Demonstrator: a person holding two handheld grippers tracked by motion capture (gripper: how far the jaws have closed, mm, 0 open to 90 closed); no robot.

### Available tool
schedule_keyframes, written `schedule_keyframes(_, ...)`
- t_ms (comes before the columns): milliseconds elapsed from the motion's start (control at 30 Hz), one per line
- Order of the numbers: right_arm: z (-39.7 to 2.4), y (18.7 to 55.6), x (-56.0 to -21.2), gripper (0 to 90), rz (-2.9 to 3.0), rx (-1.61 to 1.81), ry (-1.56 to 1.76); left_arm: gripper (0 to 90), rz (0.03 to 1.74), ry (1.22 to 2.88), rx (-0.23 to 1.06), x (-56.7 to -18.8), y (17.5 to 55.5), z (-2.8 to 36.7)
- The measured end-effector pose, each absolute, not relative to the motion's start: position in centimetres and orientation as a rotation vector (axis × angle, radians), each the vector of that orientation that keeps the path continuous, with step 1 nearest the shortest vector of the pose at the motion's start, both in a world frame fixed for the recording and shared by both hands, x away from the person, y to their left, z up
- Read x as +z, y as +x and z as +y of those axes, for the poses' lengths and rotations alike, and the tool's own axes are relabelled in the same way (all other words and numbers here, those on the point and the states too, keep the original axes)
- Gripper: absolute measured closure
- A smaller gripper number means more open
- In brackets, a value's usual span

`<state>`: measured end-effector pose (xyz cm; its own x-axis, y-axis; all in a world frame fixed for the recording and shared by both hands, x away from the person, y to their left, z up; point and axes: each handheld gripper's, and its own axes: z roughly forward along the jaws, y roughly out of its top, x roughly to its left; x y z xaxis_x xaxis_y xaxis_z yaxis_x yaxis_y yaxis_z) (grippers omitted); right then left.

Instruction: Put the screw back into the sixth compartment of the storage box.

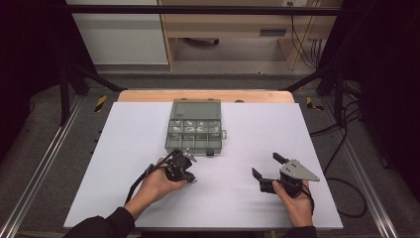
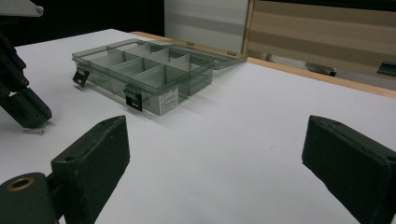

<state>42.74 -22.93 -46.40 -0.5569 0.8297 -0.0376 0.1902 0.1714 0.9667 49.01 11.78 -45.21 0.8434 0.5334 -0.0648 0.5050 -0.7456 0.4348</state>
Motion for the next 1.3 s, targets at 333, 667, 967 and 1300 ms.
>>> schedule_keyframes(333, -22.9, 42.7, -46.4, 7.7, 1.87, 1.412, 0.962, 87.9, 0.748, 2.573, 0.16, -45.1, 48.9, 12.0)
schedule_keyframes(667, -22.9, 42.7, -46.4, 8.3, 1.87, 1.41, 0.958, 87.9, 0.821, 2.412, 0.26, -43.9, 49.5, 13.1)
schedule_keyframes(967, -22.8, 42.7, -46.4, 9.0, 1.87, 1.415, 0.928, 87.9, 0.869, 2.32, 0.333, -42.7, 50.1, 14.2)
schedule_keyframes(1300, -22.8, 42.8, -46.7, 10.7, 1.884, 1.439, 0.892, 87.9, 0.88, 2.272, 0.381, -41.5, 51.0, 14.6)
